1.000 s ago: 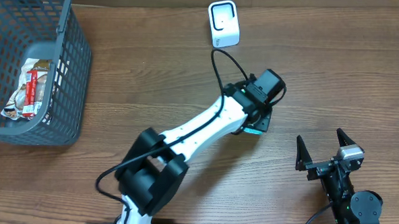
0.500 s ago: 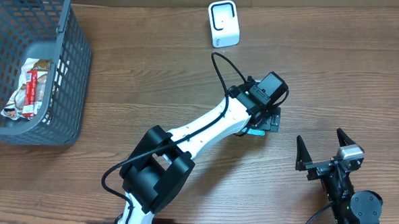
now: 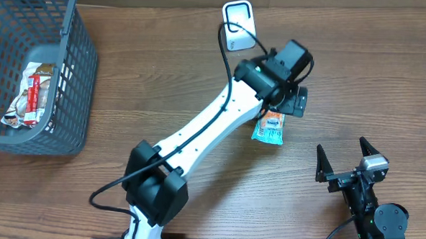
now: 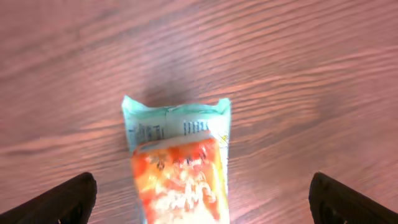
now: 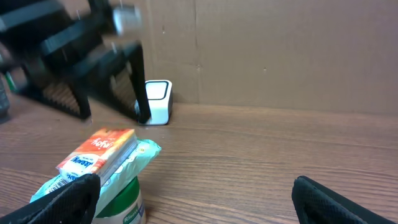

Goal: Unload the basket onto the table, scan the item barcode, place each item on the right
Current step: 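Lower the teal-orange packet onto the table and open the left gripper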

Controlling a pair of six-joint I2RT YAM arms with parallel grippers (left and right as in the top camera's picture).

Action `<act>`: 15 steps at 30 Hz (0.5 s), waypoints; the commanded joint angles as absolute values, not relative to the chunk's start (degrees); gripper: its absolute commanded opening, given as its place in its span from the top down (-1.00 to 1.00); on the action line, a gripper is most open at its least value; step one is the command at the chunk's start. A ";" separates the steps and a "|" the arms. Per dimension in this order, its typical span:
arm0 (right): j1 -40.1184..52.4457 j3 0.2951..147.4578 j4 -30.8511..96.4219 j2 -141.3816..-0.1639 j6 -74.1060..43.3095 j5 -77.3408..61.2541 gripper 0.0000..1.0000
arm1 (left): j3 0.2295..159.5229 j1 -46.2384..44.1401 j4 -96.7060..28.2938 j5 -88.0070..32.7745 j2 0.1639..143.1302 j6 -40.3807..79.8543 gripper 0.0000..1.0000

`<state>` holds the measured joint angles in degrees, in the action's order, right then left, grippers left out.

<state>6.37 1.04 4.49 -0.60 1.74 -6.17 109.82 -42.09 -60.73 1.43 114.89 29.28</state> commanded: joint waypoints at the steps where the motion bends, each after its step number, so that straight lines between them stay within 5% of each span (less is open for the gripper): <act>1: 6.02 0.45 4.23 -0.23 1.98 -6.31 -1.00 | 112.66 -41.25 -63.53 0.64 112.99 24.36 -1.00; 4: 6.02 0.45 4.23 -0.23 1.98 -6.31 -1.00 | 112.57 -39.40 -67.40 0.54 113.16 23.92 -0.96; 11: 6.02 0.45 4.23 -0.23 1.98 -6.31 -1.00 | 110.50 -36.29 -69.28 -7.57 113.19 19.11 -0.52; 15: 6.02 0.45 4.23 -0.23 1.98 -6.31 -1.00 | 108.07 -36.12 -68.88 -9.02 113.19 18.28 -0.53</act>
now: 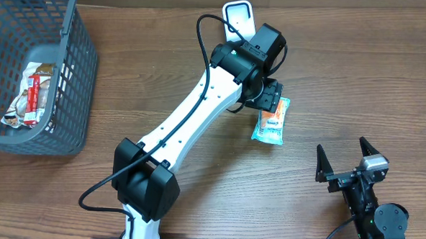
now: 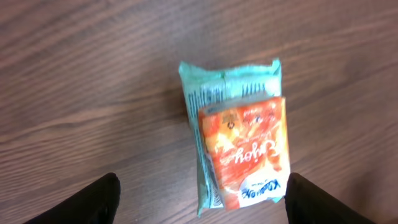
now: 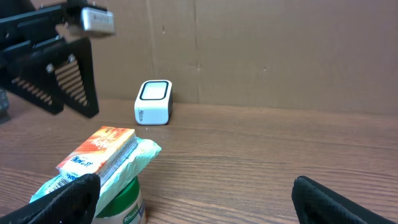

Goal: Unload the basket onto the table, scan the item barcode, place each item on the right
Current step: 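Lower the teal-orange packet onto the table and open the left gripper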

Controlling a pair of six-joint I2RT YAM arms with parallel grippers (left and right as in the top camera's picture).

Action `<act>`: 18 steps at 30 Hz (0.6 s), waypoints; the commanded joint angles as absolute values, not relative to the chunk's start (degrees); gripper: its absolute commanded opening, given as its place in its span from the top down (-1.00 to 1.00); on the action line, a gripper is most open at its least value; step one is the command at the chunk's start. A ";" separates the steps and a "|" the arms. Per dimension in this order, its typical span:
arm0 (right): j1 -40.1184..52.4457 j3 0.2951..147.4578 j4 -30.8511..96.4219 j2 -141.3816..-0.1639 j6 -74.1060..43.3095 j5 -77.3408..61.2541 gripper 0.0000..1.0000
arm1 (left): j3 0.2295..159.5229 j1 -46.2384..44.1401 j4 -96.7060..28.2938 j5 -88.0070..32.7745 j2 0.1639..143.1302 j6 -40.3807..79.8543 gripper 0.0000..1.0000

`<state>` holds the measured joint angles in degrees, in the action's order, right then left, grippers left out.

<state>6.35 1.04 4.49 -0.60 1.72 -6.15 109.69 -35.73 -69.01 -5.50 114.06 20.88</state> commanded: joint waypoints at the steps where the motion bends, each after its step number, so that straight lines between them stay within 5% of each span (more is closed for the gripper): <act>1: 6.02 0.45 4.23 -0.23 1.98 -6.31 -1.00 | 107.42 -36.12 -68.62 -8.82 113.19 18.26 -0.53; 6: 6.02 0.45 4.23 -0.23 1.98 -6.28 -1.00 | 105.08 -35.73 -67.46 -8.36 113.19 18.22 -0.55; 10: 6.02 0.45 4.23 -0.21 1.98 -6.31 -1.00 | 104.84 -34.59 -67.44 -7.01 113.19 18.87 -0.13; 18: 6.02 0.45 4.23 -0.21 1.98 -6.31 -1.00 | 111.92 -24.80 -70.57 -6.26 110.83 17.12 -0.40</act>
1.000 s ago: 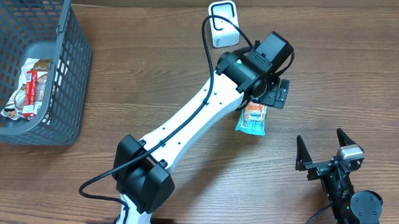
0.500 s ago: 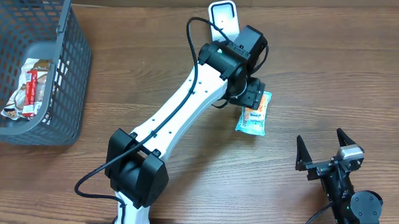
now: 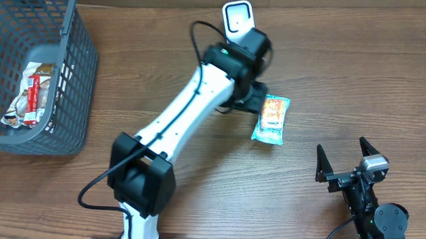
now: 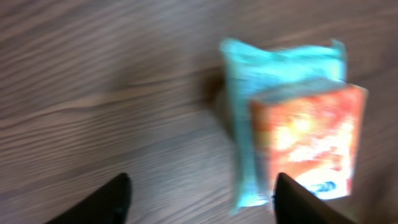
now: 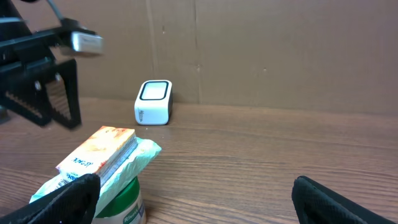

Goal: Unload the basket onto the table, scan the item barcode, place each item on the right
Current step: 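Lower the teal-orange packet onto the table and open the left gripper, then move the left gripper back into the basket and grasp the brown pouch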

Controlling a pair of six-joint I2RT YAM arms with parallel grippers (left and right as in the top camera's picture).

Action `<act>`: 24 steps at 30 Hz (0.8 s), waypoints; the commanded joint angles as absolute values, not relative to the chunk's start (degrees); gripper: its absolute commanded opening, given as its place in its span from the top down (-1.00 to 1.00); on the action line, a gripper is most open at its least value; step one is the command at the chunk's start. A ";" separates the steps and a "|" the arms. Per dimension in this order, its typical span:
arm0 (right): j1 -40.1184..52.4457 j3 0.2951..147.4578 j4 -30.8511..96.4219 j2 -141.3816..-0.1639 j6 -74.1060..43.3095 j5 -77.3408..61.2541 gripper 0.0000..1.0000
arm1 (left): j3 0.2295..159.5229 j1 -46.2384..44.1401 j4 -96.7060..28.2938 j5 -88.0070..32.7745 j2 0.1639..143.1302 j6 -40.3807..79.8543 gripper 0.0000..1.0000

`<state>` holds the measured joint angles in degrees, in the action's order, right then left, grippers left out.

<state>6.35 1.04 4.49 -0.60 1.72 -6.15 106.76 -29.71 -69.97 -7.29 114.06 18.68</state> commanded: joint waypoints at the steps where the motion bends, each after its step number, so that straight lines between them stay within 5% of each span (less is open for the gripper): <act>1: 6.02 0.45 4.23 -0.23 1.98 -6.31 -1.00 | 114.26 -22.39 -71.31 -5.43 110.24 16.84 -0.46; 4: 6.02 0.45 4.23 -0.23 1.98 -6.31 -1.00 | 122.28 -14.98 -73.60 -0.75 108.79 15.27 -0.55; 9: 6.02 0.45 4.23 -0.23 1.98 -6.31 -1.00 | 136.55 -1.30 -75.90 5.08 106.89 10.24 -1.00; 17: 6.02 0.45 4.23 -0.23 1.98 -6.31 -1.00 | 143.96 21.28 -75.68 3.62 106.89 3.44 -1.00; 24: 6.02 0.45 4.23 -0.23 1.98 -6.31 -1.00 | 138.98 32.12 -76.55 2.98 109.91 -5.21 -0.99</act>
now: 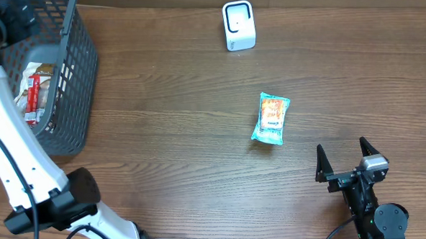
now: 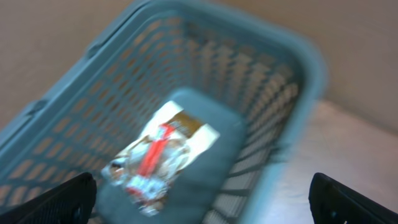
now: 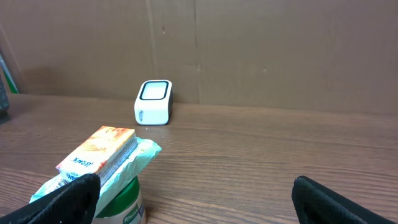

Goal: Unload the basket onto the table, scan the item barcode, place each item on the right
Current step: 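Move the left gripper back into the basket and grasp the brown pouch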

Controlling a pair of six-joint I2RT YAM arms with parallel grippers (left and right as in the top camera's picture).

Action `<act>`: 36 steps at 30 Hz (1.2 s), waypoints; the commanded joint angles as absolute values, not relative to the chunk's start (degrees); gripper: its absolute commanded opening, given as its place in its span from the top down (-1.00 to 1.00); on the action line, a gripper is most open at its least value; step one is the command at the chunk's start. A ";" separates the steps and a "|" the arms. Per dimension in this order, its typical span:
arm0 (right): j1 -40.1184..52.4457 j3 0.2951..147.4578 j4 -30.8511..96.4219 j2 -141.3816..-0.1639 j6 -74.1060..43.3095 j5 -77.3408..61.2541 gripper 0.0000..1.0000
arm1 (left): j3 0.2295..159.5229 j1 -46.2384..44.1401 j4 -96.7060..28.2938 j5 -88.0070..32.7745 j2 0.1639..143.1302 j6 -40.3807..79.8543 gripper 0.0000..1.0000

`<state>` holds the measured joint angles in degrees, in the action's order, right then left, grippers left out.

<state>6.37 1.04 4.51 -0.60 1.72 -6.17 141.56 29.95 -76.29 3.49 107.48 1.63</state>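
The orange-and-teal snack packet lies flat mid-table, right of centre, and shows in the right wrist view at the lower left. The white scanner stands at the far edge. My left gripper is open and empty over the grey basket at the far left, and its wrist view is blurred. My right gripper sits open and empty at the near right, facing the packet from a distance.
The grey basket at the left holds a red-and-white wrapped snack, also seen blurred from above. A green-and-white container shows under the packet's near end. A cardboard wall backs the table.
My left arm was just left of the packet, near the scanner, and is now over the basket at the far left. The packet, the scanner and my right arm have not moved.
My left gripper hung open over the packet, which lay on the table. It then stood a little further back and left, and then beside the packet. Now it is over the basket, still empty. The packet has stayed in place throughout.
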 commanded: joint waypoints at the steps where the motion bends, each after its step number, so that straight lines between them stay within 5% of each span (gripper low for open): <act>1: 6.02 0.45 4.23 -0.23 1.98 -6.31 -1.00 | 137.95 32.80 -76.53 3.16 110.37 -6.48 -1.00; 36: 6.02 0.45 4.23 -0.23 1.98 -6.31 -1.00 | 133.01 40.49 -72.58 2.85 140.90 -22.76 -0.99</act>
